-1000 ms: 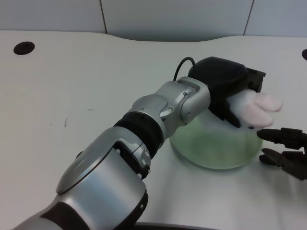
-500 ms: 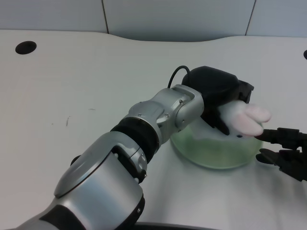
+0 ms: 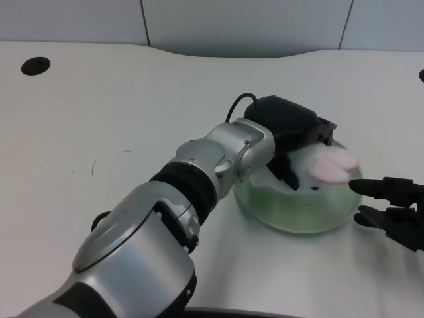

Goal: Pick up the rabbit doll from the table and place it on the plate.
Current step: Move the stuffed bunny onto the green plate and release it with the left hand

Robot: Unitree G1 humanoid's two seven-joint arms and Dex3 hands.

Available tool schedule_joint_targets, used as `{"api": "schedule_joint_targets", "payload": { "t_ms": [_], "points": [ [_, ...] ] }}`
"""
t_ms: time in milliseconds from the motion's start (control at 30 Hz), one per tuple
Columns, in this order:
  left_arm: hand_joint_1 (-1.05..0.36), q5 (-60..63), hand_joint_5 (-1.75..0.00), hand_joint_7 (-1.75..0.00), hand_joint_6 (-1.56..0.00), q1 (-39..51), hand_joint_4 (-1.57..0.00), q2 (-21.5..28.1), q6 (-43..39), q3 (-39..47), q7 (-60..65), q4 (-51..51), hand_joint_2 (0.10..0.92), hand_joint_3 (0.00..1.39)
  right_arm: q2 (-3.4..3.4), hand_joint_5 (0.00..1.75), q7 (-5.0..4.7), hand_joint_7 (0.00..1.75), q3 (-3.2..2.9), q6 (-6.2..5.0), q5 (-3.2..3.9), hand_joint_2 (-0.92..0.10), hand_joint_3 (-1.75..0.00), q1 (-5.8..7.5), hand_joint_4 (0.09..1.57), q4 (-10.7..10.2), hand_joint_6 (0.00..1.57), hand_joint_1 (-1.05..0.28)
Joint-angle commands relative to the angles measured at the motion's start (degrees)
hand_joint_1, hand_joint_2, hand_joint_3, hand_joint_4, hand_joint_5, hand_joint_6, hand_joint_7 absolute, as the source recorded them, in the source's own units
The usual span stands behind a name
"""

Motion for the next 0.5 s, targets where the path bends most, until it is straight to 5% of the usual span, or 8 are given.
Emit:
{"api": "schedule_joint_targets", "payload": {
  "t_ms": [33,267,500],
  "points": [
    [-0.62,1.46,-0.44,-0.15,-0.27,-0.89,-0.12,0.43,1.74,-1.01,1.18,0.41,0.916,0.01,-0.31,0.00,-0.31,0.00,0.00,1.08,0.05,-0.92,-0.18,0.86,1.09,-0.81,0.86,-0.44],
    [-0.87,1.59,-0.04,-0.02,-0.07,-1.13,0.00,0.73,2.90,-1.18,0.08,0.43,0.921,0.03,-0.36,0.00,-0.02,0.00,-0.20,0.99,0.44,-0.92,-0.18,0.67,1.09,-0.33,0.84,-0.42],
    [-1.04,1.13,0.00,0.00,0.00,-1.41,0.00,0.80,3.45,-0.64,-0.34,0.38,0.921,0.12,-0.43,0.00,0.28,0.00,-0.60,1.09,1.08,-0.92,-0.18,0.33,1.10,0.31,0.84,-0.42]
  ]
}}
